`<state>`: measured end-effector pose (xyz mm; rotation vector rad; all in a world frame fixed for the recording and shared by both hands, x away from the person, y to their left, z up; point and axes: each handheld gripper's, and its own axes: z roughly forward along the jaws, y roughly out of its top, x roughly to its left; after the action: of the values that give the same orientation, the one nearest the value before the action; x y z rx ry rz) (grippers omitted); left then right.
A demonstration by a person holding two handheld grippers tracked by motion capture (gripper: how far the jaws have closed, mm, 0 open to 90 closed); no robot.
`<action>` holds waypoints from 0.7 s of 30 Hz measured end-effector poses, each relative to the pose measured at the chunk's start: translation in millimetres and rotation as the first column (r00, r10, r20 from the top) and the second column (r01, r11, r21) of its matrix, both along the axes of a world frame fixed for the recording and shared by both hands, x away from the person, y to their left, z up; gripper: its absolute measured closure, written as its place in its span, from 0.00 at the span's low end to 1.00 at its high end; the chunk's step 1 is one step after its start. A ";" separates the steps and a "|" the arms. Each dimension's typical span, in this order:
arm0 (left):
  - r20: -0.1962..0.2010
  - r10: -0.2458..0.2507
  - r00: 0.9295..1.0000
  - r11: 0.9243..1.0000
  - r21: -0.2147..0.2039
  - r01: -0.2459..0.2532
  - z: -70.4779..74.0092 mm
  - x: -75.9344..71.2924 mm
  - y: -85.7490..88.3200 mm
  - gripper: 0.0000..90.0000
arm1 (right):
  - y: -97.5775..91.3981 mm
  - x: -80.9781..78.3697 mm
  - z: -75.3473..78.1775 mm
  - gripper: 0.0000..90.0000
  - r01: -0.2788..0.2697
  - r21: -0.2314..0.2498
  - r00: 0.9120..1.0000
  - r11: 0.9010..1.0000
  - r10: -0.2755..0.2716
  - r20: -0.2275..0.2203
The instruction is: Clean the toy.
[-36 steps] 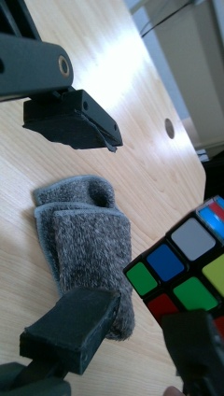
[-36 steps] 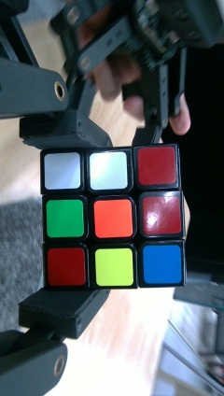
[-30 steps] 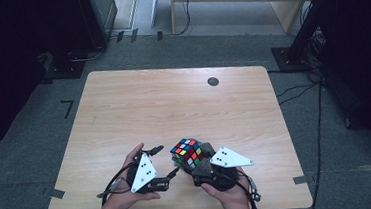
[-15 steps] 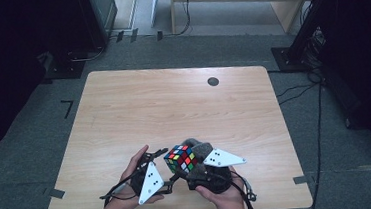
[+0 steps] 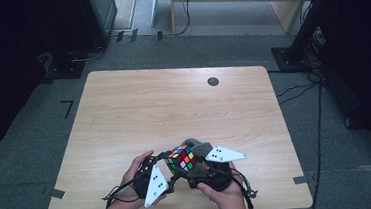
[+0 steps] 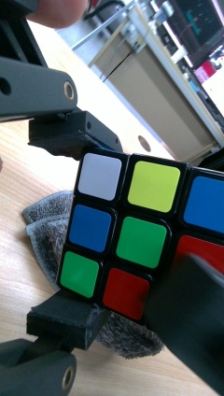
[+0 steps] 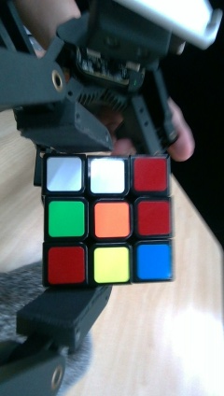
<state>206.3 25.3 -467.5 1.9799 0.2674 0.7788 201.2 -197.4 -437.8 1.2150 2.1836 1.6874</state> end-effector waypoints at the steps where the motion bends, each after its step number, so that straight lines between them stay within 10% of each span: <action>1: -0.017 0.006 1.000 1.000 -0.008 -0.007 0.7 1.5 1.5 0.36 | -1.4 -1.0 1.9 0.31 0.004 0.005 1.000 1.000 -0.004 0.024; 6: -0.139 0.043 0.989 0.996 -0.075 -0.053 2.0 15.0 13.8 0.36 | -17.3 -5.6 12.5 0.30 0.077 0.047 0.987 0.996 -0.082 0.135; 10: -0.222 0.064 0.973 0.987 -0.127 -0.094 4.8 25.1 25.4 0.36 | -31.7 -1.2 12.3 0.32 0.085 0.117 0.988 0.989 -0.099 0.121; 14: -0.295 0.056 0.954 0.973 -0.197 -0.118 9.9 32.3 35.4 0.36 | -30.3 4.1 -0.9 0.35 0.142 -0.044 0.980 0.989 -0.134 0.150; 21: -0.390 0.087 0.917 0.952 -0.239 -0.192 11.4 42.9 46.9 0.36 | -14.7 12.3 -34.4 0.43 0.105 -0.291 0.985 0.951 -0.059 0.163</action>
<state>249.2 72.3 -456.1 1.8446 0.7150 0.4143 213.5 -212.0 -472.2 1.0442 2.1633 1.3095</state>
